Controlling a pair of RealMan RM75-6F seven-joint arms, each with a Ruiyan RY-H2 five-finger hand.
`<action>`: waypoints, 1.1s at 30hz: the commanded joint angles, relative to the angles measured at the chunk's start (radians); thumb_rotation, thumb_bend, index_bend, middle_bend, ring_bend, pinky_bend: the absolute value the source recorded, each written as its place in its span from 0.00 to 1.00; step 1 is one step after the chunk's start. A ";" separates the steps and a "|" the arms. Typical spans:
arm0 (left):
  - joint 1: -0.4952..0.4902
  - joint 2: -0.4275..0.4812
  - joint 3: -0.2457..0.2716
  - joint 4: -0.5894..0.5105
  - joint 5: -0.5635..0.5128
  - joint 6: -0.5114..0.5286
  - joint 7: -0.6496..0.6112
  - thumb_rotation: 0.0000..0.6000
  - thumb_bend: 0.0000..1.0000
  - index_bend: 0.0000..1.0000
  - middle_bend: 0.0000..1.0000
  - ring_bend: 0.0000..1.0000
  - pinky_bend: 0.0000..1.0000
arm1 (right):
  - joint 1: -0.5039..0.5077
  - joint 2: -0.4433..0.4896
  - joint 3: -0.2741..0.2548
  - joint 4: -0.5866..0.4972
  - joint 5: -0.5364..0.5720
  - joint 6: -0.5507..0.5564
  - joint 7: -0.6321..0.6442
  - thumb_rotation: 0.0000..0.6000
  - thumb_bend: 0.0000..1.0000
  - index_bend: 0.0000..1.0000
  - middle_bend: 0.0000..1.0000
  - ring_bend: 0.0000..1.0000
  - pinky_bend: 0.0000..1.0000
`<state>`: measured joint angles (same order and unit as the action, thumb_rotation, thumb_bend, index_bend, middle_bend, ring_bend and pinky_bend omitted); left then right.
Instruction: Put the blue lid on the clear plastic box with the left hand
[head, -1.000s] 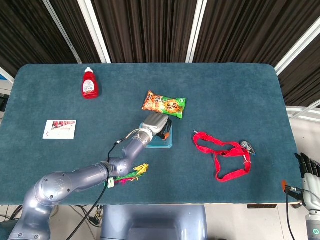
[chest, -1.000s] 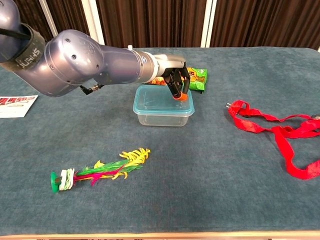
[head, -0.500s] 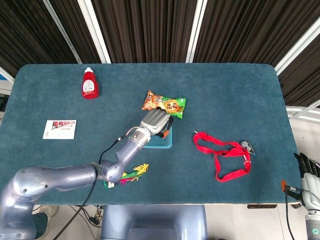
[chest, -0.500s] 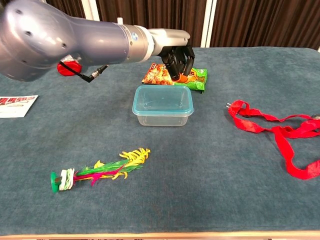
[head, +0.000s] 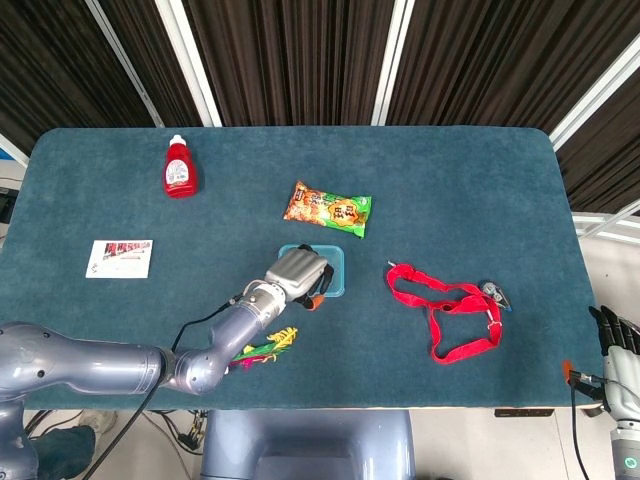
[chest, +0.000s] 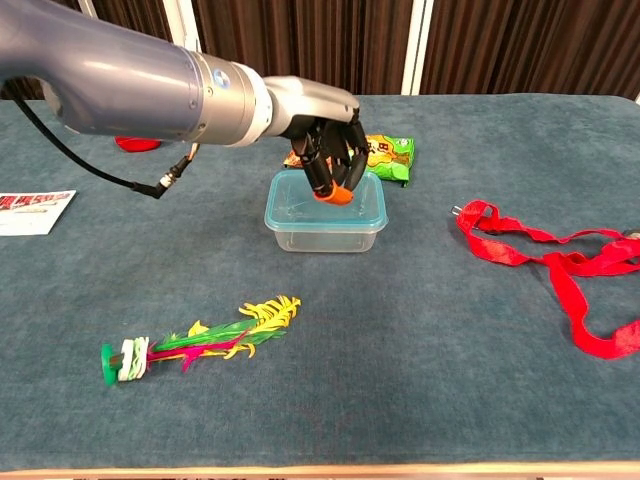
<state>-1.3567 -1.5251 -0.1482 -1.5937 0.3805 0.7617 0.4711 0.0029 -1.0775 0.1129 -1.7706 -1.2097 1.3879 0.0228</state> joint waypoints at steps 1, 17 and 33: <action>-0.006 -0.039 0.014 0.038 0.030 0.022 0.015 1.00 0.51 0.67 0.65 0.27 0.09 | 0.000 0.000 0.001 0.000 0.001 0.000 0.000 1.00 0.39 0.08 0.04 0.02 0.00; 0.062 -0.178 0.003 0.173 0.420 0.036 -0.105 1.00 0.51 0.69 0.64 0.22 0.00 | -0.001 0.000 0.005 0.000 0.006 0.004 0.000 1.00 0.39 0.08 0.04 0.02 0.00; 0.113 -0.258 -0.005 0.349 0.571 -0.025 -0.217 1.00 0.49 0.69 0.63 0.16 0.00 | -0.001 0.001 0.005 -0.002 0.009 0.003 0.002 1.00 0.39 0.08 0.04 0.02 0.00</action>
<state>-1.2461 -1.7810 -0.1575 -1.2517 0.9434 0.7400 0.2498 0.0016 -1.0760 0.1179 -1.7726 -1.2008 1.3908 0.0250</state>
